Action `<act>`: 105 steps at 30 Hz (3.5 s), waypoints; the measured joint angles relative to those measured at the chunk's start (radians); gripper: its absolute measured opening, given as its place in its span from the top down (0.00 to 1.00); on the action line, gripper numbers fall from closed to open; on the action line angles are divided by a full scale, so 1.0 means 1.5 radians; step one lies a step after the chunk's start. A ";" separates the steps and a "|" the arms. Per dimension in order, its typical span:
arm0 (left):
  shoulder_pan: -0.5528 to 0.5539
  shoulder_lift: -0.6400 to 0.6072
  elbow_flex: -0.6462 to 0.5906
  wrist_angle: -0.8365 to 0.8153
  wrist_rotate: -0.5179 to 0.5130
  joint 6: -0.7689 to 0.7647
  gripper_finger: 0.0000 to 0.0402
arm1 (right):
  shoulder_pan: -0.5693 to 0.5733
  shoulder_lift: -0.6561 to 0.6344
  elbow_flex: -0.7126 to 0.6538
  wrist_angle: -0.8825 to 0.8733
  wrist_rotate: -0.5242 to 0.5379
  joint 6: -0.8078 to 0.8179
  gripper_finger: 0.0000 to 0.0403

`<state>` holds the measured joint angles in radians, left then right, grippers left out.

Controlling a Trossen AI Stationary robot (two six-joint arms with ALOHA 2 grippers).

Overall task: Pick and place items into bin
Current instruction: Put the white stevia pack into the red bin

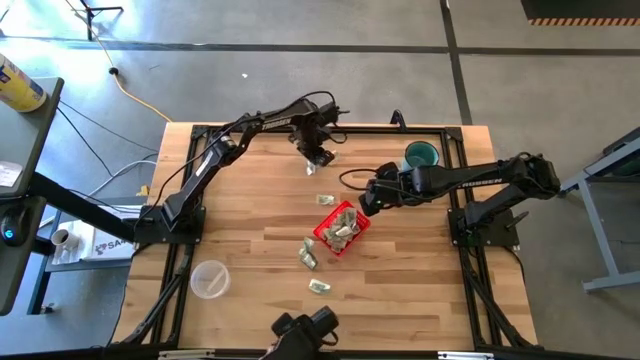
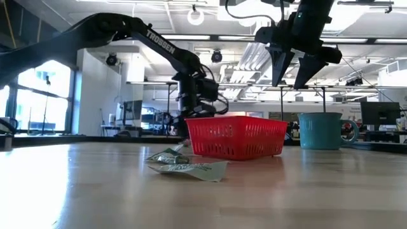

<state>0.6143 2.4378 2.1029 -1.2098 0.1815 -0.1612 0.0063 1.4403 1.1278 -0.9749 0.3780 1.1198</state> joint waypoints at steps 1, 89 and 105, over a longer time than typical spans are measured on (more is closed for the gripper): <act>0.002 0.000 0.000 -0.020 -0.005 0.000 0.61 | 0.000 0.000 0.000 0.000 0.000 -0.001 0.30; -0.052 -0.463 0.005 -0.171 -0.142 0.012 0.89 | -0.463 0.752 0.790 -0.180 -0.514 -0.424 1.00; -0.052 -0.493 0.005 -0.155 -0.155 0.035 0.89 | -0.477 0.751 0.787 -0.297 -0.425 -0.458 1.00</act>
<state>0.5365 1.6977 2.1101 -1.4415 -0.0509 -0.1091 -0.7096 2.5662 2.3085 -1.4200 -0.2589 0.4325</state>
